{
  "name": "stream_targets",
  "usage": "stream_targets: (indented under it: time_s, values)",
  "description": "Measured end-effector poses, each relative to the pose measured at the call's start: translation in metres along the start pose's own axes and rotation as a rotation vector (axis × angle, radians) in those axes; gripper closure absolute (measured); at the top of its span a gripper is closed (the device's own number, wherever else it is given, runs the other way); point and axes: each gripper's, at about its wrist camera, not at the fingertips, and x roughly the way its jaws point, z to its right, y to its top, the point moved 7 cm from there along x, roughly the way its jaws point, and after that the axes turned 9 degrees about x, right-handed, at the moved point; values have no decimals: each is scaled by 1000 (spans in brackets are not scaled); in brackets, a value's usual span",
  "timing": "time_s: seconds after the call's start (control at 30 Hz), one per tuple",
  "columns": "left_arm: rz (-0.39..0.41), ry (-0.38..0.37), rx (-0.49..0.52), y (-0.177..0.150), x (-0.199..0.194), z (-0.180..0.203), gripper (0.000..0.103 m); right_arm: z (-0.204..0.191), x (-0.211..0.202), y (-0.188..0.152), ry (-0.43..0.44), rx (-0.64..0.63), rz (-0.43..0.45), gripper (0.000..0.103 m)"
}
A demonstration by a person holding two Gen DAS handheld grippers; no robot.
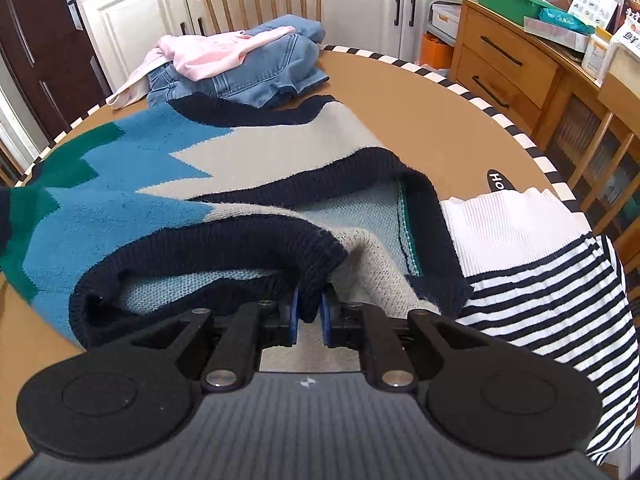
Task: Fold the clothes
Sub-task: 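Grasp the cardigan's navy hem with the right gripper while the left gripper grasps the front edge, then pull the cardigan hem outward with both grippers to straighten it, then release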
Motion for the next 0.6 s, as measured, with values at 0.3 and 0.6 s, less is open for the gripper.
stream_targets:
  time_s: [0.3, 0.6]
  values:
    - [102, -317, -281, 64, -117, -4, 98, -9, -64, 20, 82, -53, 95, 90]
    - [-7, -418, -399, 16, -174, 27, 99, 13, -100, -3, 55, -131, 82, 76]
